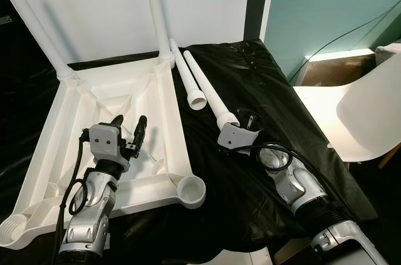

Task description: Building children table

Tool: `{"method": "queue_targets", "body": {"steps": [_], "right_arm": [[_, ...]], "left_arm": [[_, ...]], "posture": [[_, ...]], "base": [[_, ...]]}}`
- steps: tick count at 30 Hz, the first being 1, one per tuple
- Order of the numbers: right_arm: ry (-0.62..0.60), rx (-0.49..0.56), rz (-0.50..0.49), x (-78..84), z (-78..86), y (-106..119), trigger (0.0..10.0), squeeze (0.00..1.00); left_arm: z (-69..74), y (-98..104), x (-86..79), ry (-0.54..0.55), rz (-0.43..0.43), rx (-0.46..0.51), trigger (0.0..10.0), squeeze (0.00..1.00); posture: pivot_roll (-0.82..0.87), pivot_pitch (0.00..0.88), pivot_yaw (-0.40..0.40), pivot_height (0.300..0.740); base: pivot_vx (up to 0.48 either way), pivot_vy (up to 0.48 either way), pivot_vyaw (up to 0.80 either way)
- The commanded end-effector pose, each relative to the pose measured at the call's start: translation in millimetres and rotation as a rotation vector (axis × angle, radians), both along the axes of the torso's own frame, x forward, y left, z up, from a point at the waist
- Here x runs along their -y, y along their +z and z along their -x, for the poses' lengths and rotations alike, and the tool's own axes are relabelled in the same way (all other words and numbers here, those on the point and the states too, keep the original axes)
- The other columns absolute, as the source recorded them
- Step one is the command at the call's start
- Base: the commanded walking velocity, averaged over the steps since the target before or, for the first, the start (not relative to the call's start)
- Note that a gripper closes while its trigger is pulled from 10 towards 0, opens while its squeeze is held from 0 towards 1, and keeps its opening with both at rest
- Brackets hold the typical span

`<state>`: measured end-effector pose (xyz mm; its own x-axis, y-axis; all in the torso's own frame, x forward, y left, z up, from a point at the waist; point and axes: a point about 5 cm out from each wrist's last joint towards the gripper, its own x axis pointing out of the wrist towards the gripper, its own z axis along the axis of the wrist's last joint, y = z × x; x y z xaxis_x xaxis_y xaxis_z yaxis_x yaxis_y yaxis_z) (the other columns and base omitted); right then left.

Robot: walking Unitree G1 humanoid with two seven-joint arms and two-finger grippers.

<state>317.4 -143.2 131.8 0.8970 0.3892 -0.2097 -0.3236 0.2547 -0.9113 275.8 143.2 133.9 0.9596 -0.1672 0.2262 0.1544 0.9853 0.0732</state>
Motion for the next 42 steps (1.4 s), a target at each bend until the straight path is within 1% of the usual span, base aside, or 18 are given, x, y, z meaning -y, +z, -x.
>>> {"method": "queue_targets", "body": {"steps": [1,5,6,7,11,14,15,17,20,23,24,25,28,30,36,38,40,42], "right_arm": [[0.007,-0.013,-0.013,-3.2,1.3,-2,10.0,0.0],[0.009,-0.007,0.005,-3.3,-1.2,-5,10.0,0.0],[0.007,0.003,0.021,-2.8,-6.4,-5,10.0,0.0],[0.007,0.003,0.021,-2.8,-6.4,-5,10.0,0.0],[0.003,0.016,0.041,-2.9,-16.6,-4,10.0,0.0],[0.0,0.021,0.049,-2.9,-20.4,-5,10.0,0.0],[-0.001,0.026,0.059,-3.2,-24.5,-4,10.0,0.0],[-0.001,0.026,0.059,-3.2,-24.5,-4,10.0,0.0],[0.003,0.041,0.078,-7.1,-36.8,-2,10.0,0.0],[0.013,0.046,0.087,-10.3,-41.7,-1,10.0,0.0],[0.016,0.045,0.09,-12.6,-44.2,-2,9.4,0.0],[0.021,0.046,0.097,-14.7,-46.1,-2,6.1,0.0],[0.025,0.047,0.106,-16.2,-48.0,-4,6.1,0.0],[0.023,0.044,0.119,-20.9,-51.6,-9,0.0,0.0],[0.0,0.053,0.092,-24.2,-50.6,-15,0.0,0.0],[-0.023,0.069,0.075,-24.8,-48.1,-21,0.0,0.0],[-0.065,0.117,0.057,-23.5,-45.9,-23,0.0,0.0],[-0.065,0.117,0.057,-23.5,-45.9,-23,0.0,0.0]], "left_arm": [[0.7,-4,-3.6,0.047,0.007,-0.01,10.0,0.0],[0.9,-4,-3.4,0.047,0.006,-0.012,10.0,0.0],[1.1,-5,-3.1,0.048,0.006,-0.013,10.0,0.0],[1.1,-5,-3.1,0.048,0.006,-0.013,10.0,0.0],[1.5,-5,-3.4,0.049,0.005,-0.012,10.0,0.0],[1.6,-4,-3.9,0.05,0.004,-0.011,10.0,0.0],[1.7,-4,-4.7,0.052,0.002,-0.011,10.0,0.0],[1.7,-4,-4.7,0.052,0.002,-0.011,10.0,0.0],[4.0,-3,-8.7,0.064,-0.004,-0.008,10.0,0.0],[5.1,-3,-10.2,0.07,-0.007,-0.008,10.0,0.0],[5.7,-3,-10.8,0.072,-0.008,-0.008,10.0,0.0],[6.3,-3,-11.2,0.074,-0.009,-0.008,10.0,0.0],[6.9,-3,-11.5,0.076,-0.009,-0.009,10.0,0.0],[8.7,-3,-12.2,0.081,-0.012,-0.01,10.0,0.0],[10.4,-4,-13.3,0.089,-0.014,-0.011,10.0,0.0],[11.0,-4,-13.7,0.092,-0.014,-0.012,10.0,0.0],[10.6,-4,-13.9,0.093,-0.014,-0.011,10.0,0.0],[10.6,-4,-13.9,0.093,-0.014,-0.011,10.0,0.0]], "posture": [[-0.06,0.0,0.05,0.74],[-0.06,0.0,0.05,0.74],[-0.05,0.0,0.049,0.74],[-0.05,0.0,0.049,0.74],[-0.04,0.0,0.049,0.74],[-0.04,0.0,0.049,0.74],[-0.03,0.0,0.049,0.74],[-0.03,0.0,0.049,0.74],[-0.01,0.0,0.046,0.74],[0.0,0.0,0.046,0.74],[0.0,0.0,0.045,0.74],[0.0,0.0,0.045,0.74],[0.0,0.0,0.045,0.74],[0.02,0.0,0.042,0.74],[0.03,0.0,0.038,0.74],[0.03,0.0,0.037,0.74],[0.02,0.0,0.039,0.74],[0.02,0.0,0.039,0.74]], "base": [[0.0,0.0,0.0],[0.0,0.0,0.0],[0.0,0.0,0.0],[0.0,0.0,0.0],[0.0,0.0,0.0],[0.0,0.0,0.0],[0.0,0.0,0.0],[0.0,0.0,0.0],[0.0,0.0,0.0],[0.0,0.0,0.0],[0.0,0.0,0.0],[0.0,0.0,0.0],[0.0,0.0,0.0],[0.0,0.0,0.0],[0.0,0.0,0.0],[0.0,0.0,0.0],[0.0,0.0,0.0],[0.0,0.0,0.0]]}}
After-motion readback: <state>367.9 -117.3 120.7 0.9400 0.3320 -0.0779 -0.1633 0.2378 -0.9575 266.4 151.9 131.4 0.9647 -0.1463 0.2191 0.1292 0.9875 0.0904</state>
